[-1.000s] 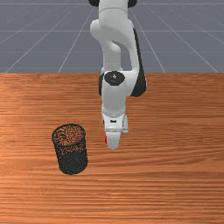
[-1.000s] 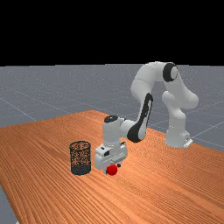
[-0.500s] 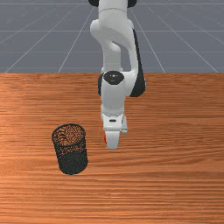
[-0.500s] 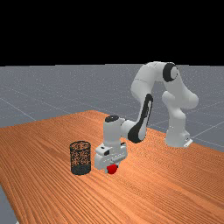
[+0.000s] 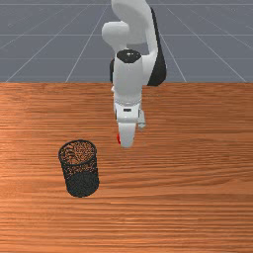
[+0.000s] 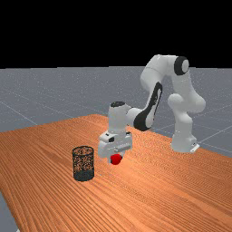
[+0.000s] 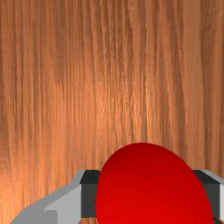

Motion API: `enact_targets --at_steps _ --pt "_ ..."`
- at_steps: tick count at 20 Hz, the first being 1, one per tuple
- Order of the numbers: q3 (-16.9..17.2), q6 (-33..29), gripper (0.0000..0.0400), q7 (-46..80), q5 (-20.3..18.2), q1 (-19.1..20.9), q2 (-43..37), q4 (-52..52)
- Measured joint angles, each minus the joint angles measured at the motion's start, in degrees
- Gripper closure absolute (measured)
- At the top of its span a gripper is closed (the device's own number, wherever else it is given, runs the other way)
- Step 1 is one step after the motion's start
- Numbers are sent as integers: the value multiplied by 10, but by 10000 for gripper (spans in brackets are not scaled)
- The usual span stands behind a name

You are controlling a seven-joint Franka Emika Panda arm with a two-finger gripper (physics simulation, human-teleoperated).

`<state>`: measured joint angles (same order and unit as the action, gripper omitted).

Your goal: Put the ball into the container

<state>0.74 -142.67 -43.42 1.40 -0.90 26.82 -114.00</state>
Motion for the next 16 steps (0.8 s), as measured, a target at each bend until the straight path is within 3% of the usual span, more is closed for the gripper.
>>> enact_targets --at_steps 6,8,9,10,16 --pt "0 20 121 0 1 0 -67 -20" --pt "-3 87 121 -21 0 3 -71 13" --pt "10 89 121 18 30 -10 -72 15" --pt "-3 87 121 -45 0 9 -73 14" --pt "11 88 121 -94 -8 45 -67 20"
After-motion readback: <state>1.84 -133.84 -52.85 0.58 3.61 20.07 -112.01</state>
